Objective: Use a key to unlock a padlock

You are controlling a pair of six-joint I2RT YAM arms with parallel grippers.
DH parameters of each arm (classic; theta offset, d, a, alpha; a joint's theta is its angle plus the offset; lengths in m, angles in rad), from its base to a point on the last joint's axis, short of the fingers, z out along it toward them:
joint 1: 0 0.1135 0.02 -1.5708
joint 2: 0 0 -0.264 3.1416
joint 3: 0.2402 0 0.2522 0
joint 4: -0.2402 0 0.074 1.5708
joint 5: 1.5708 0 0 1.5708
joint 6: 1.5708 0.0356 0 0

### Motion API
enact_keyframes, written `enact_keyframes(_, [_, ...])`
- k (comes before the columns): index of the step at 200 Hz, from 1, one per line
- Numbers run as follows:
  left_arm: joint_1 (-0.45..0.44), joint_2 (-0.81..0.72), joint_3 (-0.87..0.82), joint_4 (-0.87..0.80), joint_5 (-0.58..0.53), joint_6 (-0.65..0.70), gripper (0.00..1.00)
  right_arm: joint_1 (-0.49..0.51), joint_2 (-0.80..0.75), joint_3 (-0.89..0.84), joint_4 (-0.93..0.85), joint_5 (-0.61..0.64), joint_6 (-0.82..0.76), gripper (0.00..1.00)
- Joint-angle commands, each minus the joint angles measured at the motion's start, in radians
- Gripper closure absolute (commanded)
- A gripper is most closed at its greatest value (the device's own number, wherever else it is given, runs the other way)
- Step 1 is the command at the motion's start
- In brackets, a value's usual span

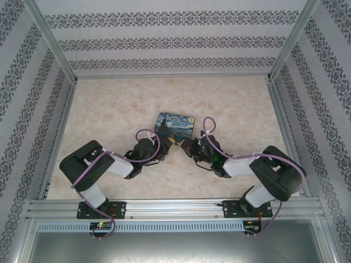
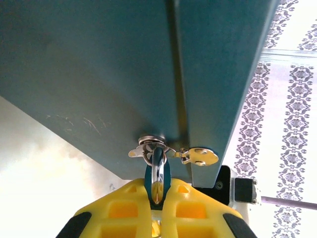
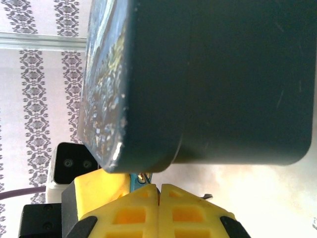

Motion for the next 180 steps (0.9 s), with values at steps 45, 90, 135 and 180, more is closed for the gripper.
enact_keyframes(45, [-0.011,-0.063,0.014,0.137,0.057,-0.038,1.00,-0.057,0.049,0.024,0.117,-0.114,-0.003,1.00])
enact_keyframes(90, [-0.019,-0.065,0.016,0.145,0.058,-0.035,1.00,-0.061,0.119,0.028,0.234,-0.157,0.069,1.00])
enact_keyframes(135, [-0.022,-0.052,0.027,0.153,0.062,-0.035,1.00,-0.038,0.197,0.040,0.362,-0.174,0.142,1.00])
enact_keyframes(180, [-0.024,-0.045,0.027,0.164,0.067,-0.039,1.00,-0.050,0.282,0.029,0.462,-0.175,0.186,1.00])
